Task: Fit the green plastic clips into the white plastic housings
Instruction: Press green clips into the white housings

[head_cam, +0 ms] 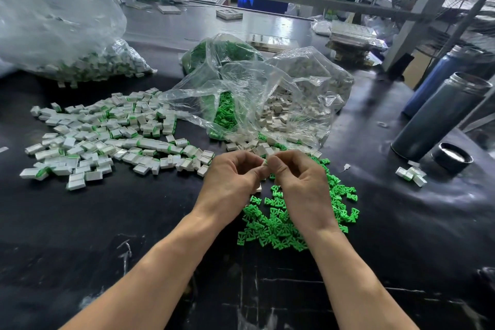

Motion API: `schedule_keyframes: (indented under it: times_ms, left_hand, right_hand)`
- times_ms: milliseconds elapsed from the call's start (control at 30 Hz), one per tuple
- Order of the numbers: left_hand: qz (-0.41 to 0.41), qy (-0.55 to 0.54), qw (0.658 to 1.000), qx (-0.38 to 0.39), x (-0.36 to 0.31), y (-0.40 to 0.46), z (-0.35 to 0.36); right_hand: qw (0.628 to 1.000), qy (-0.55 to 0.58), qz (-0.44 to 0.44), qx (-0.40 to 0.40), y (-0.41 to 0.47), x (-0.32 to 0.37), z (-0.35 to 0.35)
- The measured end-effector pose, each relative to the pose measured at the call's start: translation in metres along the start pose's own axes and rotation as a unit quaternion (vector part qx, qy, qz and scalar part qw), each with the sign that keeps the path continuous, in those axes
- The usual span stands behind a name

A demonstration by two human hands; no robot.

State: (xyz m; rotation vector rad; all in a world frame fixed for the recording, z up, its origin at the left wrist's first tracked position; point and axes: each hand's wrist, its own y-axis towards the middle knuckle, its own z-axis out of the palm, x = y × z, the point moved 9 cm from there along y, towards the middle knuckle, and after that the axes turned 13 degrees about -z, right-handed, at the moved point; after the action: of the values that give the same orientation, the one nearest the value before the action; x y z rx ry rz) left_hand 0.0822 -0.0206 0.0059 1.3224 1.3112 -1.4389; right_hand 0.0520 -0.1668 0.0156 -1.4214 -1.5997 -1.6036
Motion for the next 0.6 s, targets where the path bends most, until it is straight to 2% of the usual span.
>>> schedule_keyframes:
  times_ms: [300, 500, 600]
  left_hand:
    - [0.017, 0.03, 0.999, 0.005, -0.003, -0.001, 0.002]
    - [0.072, 0.145, 0.987, -0.023, -0.006, -0.001, -0.001]
    - [0.076, 0.212, 0.972, -0.066, -0.008, 0.001, -0.012]
  right_hand:
    - [0.999, -0.031, 0.029, -0.007, -0.001, -0.007, -0.005]
    - [0.998, -0.05, 0.033, -0.02, -0.003, -0.009, -0.007]
    - [0.997, -0.066, 0.037, -0.022, -0.004, -0.012, -0.008]
